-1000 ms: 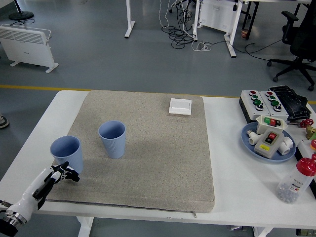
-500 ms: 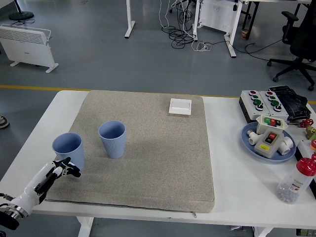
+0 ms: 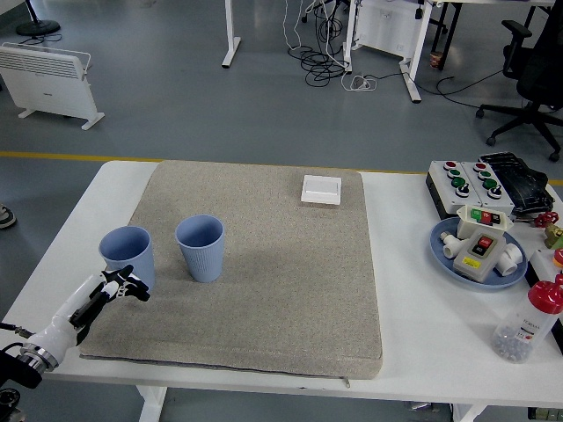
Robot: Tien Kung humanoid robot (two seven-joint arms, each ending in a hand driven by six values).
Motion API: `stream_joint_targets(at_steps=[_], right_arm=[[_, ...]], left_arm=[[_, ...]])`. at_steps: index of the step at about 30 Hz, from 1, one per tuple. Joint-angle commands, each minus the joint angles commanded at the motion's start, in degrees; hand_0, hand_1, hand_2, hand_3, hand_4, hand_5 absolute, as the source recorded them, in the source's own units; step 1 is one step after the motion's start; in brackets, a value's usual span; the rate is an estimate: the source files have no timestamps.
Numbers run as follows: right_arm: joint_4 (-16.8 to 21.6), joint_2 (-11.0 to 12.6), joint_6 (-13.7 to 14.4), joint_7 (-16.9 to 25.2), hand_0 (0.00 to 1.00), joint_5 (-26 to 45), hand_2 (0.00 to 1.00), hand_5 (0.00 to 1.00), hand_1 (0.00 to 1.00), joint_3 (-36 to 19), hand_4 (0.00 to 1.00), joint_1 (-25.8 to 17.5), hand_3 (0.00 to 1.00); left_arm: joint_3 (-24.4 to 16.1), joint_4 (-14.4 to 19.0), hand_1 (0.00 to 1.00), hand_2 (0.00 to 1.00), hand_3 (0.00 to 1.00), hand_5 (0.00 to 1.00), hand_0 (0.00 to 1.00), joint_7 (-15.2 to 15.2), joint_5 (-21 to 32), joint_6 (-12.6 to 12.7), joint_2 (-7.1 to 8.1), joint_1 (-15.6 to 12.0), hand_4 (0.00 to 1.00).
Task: Push cup pick cup insert cup
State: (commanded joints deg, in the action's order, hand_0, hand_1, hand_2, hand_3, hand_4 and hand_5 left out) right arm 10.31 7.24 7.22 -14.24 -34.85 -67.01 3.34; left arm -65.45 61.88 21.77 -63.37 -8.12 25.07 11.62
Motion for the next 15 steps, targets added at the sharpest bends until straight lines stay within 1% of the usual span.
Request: stream_joint_targets(at_steps=[6,11,15], right_arm=[[0.00,0.01,-0.03,-0.01,0.724,0.13,0.647,0.471,0.647,0.18,0.125,0.03,0.577],[0.00,0.02,-0.05,0.00,0.724,0.35,0.647,0.470,0.646,0.37,0.125,0.07,0.577],[0.00,0.00,-0.06,-0.02,0.724,0.45,0.647,0.470,0.648,0.58,0.125,0.12,0.577]], left_arm=[[0.95,-2.36,0.507,0.481,0.467,0.998,0.689,-0.10,0.89,-0.31,0.12,1.48,0.635],[0.78,-3.72,0.507,0.481,0.467,0.998,0.694,-0.04,0.89,-0.51,0.11,2.12,0.632],[0.68,-5.06,0.507,0.480,0.467,0.998,0.696,-0.03,0.47,-0.64,0.26,3.17,0.631]])
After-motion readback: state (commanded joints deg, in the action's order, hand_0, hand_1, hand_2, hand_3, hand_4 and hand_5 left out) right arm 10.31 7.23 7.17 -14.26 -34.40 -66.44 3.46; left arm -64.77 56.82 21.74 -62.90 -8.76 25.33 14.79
